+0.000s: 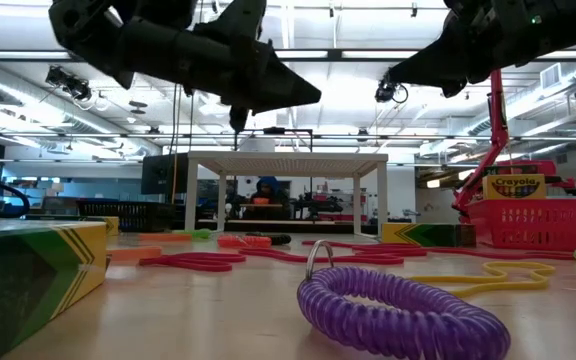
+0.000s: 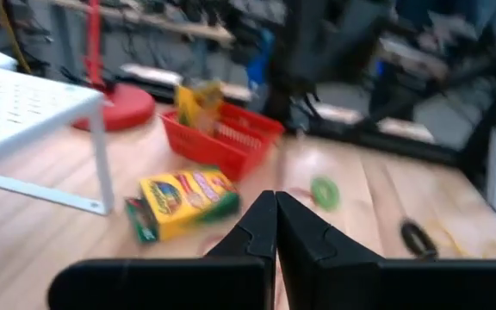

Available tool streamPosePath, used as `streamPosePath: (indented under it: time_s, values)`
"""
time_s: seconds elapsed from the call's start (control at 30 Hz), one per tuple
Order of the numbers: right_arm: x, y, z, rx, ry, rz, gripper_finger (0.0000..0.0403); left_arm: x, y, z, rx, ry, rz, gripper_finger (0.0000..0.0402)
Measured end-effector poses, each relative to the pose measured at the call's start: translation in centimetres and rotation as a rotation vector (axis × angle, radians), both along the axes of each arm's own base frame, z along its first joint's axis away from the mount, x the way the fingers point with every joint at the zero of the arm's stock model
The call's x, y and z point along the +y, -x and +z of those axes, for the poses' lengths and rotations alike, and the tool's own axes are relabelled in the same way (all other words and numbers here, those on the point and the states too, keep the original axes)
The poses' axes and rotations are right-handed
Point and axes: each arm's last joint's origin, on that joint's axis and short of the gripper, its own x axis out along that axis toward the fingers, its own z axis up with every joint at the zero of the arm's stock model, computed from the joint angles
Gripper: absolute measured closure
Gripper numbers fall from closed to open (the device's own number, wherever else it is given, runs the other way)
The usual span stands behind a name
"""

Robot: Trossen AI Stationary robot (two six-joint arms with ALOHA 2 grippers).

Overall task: Pick & Place Office Desk Supplies
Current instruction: Put the top black spring rubber band into the black bin

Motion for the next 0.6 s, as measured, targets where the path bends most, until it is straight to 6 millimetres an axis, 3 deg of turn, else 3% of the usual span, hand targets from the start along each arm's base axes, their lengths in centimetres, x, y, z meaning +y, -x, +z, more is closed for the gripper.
streamPosePath:
  time_s: [0.13, 0.27, 0.6]
  values:
    - [0.0, 0.0, 0.0, 0.0, 0.0, 0.0, 0.0388, -0.6, -0.4, -0.1, 0.095, 0.0, -0.09, 0.0396]
    - [0.0, 0.0, 0.0, -0.001, 0.0, 0.0, 0.0388, -0.5, -0.4, -0.8, 0.197, 0.063, -0.058, 0.039]
    - [0.0, 0.0, 0.0, -0.001, 0.0, 0.0, 0.0388, -0.7, 0.5, -2.3, 0.557, 0.149, -0.048, 0.0323]
